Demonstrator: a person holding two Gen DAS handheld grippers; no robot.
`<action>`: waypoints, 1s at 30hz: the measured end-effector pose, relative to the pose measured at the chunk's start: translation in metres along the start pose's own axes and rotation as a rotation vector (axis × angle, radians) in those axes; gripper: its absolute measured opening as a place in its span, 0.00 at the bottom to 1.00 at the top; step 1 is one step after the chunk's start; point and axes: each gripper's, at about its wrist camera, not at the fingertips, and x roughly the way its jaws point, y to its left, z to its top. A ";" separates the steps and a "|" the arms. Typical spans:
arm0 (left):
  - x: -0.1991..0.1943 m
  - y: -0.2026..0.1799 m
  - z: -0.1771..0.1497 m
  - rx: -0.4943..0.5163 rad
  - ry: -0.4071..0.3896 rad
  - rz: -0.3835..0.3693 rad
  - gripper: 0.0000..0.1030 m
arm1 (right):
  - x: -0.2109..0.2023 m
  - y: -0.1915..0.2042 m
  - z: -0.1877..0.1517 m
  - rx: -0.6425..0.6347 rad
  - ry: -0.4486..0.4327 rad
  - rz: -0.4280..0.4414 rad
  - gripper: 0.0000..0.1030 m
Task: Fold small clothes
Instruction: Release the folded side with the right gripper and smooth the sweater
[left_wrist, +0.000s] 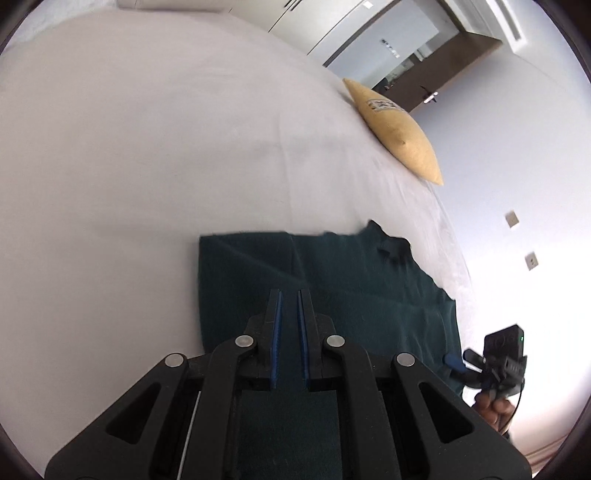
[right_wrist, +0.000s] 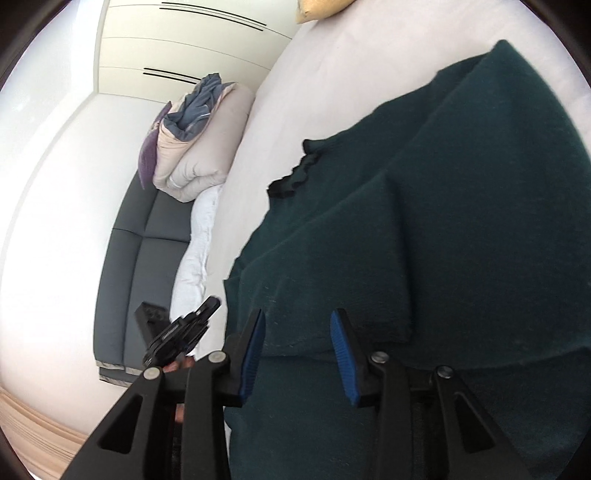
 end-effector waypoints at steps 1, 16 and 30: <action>0.014 0.011 0.004 -0.047 0.047 -0.006 0.07 | 0.003 0.000 0.002 0.002 0.001 0.008 0.40; -0.035 -0.001 -0.106 0.107 0.101 0.027 0.07 | -0.020 -0.022 -0.028 0.031 0.036 -0.011 0.45; -0.157 -0.030 -0.279 0.077 0.155 -0.064 1.00 | -0.198 -0.009 -0.188 -0.136 -0.100 -0.220 0.77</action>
